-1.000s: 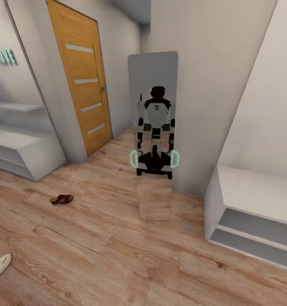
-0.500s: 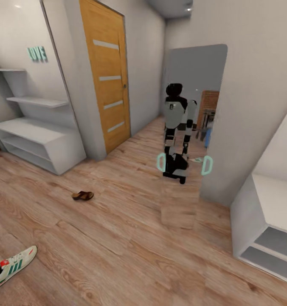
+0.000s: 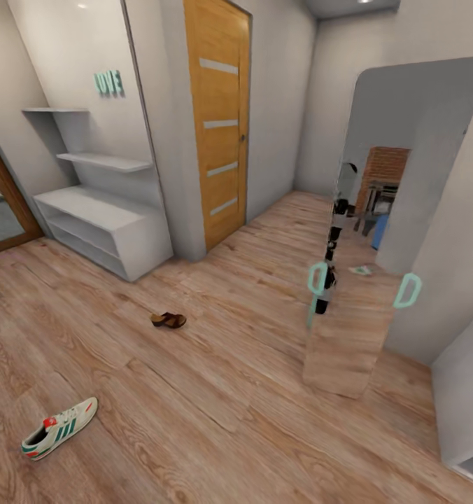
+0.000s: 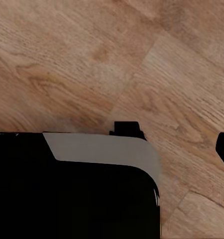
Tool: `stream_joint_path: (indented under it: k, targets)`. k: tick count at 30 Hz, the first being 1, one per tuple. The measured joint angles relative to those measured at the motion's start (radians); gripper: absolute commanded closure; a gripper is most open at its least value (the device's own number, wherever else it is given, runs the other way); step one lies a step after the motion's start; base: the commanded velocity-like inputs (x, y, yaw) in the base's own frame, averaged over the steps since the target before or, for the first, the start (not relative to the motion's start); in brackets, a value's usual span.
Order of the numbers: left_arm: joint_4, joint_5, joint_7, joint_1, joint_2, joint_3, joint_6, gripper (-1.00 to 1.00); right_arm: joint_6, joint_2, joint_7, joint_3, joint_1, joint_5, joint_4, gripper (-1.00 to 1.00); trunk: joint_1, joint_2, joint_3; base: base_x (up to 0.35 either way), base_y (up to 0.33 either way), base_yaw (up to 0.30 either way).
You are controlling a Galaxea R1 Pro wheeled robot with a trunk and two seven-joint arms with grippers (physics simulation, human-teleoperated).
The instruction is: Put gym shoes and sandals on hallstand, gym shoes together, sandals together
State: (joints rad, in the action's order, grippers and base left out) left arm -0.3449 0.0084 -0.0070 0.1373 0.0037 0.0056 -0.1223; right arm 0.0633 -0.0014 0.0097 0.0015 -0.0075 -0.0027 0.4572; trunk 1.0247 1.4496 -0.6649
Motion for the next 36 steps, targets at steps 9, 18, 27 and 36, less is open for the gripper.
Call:
stream_joint_path:
  k: [9, 18, 27, 36]
  targets:
    - [0.0, 0.0, 0.0, 0.0, 0.0, -0.001, 0.0, -1.0, 0.0, 0.0, 0.0, 0.0, 0.0, 0.0, 0.0, -1.0, 0.0, 0.0, -0.01, 0.235, 0.252, 0.221]
    - [0.0, 0.0, 0.0, 0.0, -0.001, 0.0, 0.0, -1.0, 0.001, 0.0, 0.0, 0.0, 0.0, 0.0, 0.0, -1.0, 0.0, 0.0, -0.02, 0.249, 0.25, 0.221]
    - [0.0, 0.0, 0.0, 0.0, -0.001, -0.001, 0.0, -1.0, 0.001, 0.0, 0.0, 0.0, 0.0, 0.0, 0.0, -1.0, 0.0, 0.0, -0.029, 0.23, 0.251, 0.22]
    - [0.0, 0.0, 0.0, 0.0, -0.001, -0.001, 0.0, -1.0, 0.0, 0.0, 0.0, 0.0, 0.0, 0.0, 0.0, -1.0, 0.0, 0.0, -0.039, 0.198, 0.272, 0.217]
